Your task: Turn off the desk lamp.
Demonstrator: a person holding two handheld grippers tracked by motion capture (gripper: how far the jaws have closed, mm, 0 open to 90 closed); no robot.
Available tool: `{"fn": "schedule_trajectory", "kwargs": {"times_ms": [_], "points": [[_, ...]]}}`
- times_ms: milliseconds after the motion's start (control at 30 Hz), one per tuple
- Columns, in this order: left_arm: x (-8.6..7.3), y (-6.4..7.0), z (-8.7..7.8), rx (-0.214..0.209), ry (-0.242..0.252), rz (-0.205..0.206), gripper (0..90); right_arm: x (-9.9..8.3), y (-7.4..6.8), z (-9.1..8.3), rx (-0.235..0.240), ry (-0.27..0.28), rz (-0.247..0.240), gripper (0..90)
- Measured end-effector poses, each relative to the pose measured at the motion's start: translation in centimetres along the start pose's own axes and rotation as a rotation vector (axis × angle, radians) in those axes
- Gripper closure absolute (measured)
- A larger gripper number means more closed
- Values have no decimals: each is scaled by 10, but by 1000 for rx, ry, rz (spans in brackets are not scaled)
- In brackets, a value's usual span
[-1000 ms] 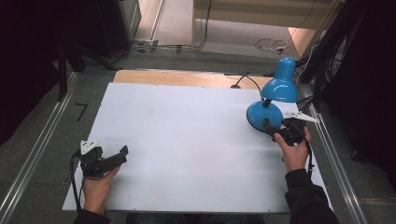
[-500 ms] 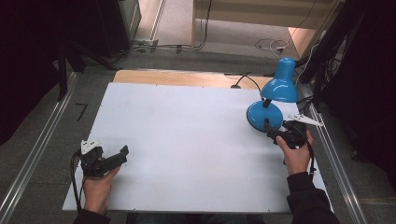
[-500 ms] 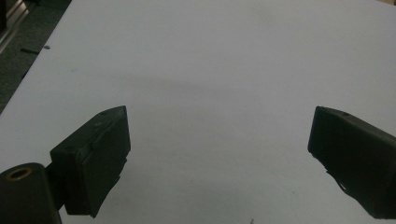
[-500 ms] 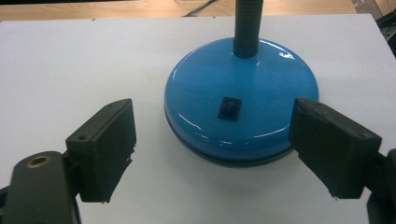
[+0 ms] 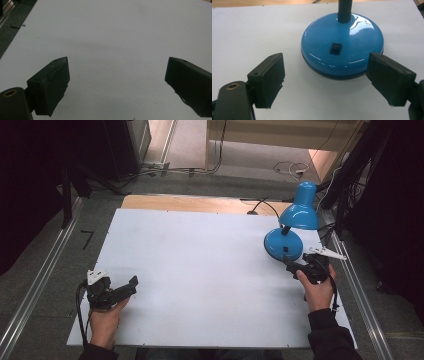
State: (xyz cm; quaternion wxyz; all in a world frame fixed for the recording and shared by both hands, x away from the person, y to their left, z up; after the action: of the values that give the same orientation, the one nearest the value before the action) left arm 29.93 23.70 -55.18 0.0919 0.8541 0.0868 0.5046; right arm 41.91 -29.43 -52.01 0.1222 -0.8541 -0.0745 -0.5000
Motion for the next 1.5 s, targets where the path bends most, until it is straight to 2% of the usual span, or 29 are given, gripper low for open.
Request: {"fn": "schedule_trajectory", "kwargs": {"times_ms": [700, 1500], "points": [[0, 0, 0, -2, 0, 2, 62, -16, 3, -16, 10, -13, 11, 141], [0, 1, 0, -2, -1, 4, 62, -25, 3, -39, 25, -2, 24, 141]]}}
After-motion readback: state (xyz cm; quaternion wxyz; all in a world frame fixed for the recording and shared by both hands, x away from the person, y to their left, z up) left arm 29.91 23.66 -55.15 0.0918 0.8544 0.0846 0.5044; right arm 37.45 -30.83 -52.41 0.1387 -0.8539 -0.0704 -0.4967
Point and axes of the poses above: each handheld gripper's, and its own axes: z roughly forward along the jaws, x roughly out of its top, y roughly to its right, the point moved 9 cm from there along z, roughly forward along the jaws, and after that the axes turned 7 degrees about y, right-handed, at the moved point
